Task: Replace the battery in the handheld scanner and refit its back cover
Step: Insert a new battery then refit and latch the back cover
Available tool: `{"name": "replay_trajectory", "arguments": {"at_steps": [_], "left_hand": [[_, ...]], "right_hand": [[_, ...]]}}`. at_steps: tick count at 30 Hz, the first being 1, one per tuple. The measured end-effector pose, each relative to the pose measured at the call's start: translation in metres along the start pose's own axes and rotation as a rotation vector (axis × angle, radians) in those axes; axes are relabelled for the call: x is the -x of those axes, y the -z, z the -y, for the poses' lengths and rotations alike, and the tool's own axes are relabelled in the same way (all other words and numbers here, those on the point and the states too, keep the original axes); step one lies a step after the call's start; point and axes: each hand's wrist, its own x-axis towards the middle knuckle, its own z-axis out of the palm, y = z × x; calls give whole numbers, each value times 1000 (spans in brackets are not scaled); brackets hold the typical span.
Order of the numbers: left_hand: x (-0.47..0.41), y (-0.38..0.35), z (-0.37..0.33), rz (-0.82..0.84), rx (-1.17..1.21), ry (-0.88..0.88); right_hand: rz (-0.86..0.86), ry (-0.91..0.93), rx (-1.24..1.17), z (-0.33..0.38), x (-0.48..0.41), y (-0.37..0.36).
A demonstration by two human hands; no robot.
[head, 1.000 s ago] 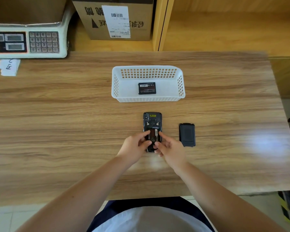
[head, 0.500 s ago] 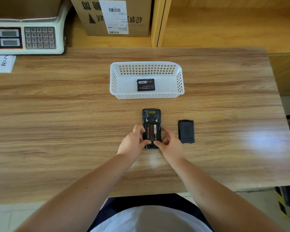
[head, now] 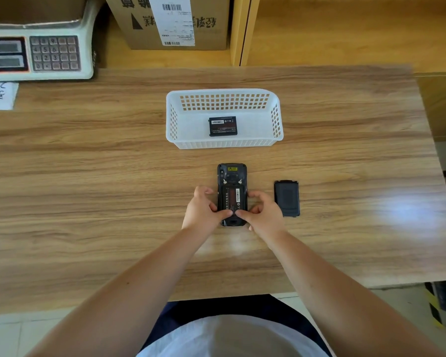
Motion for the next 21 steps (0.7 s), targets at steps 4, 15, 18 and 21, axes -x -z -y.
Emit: {"name": "replay_trajectory", "arguments": {"at_steps": [4,15,18,21], "left_hand": [[1,0,-4,-2,-26,9],[8,0,-10,0,-7,7],[12,-6,-20,-32,-24,-117],[19,-13,-42,-21,43,-210]], "right_hand": [[-14,30,106,0,0,-2],[22,70,186,-5,10,9],[-31,150,255,-13,13,23],[-109,268,322,-27,11,41]]}}
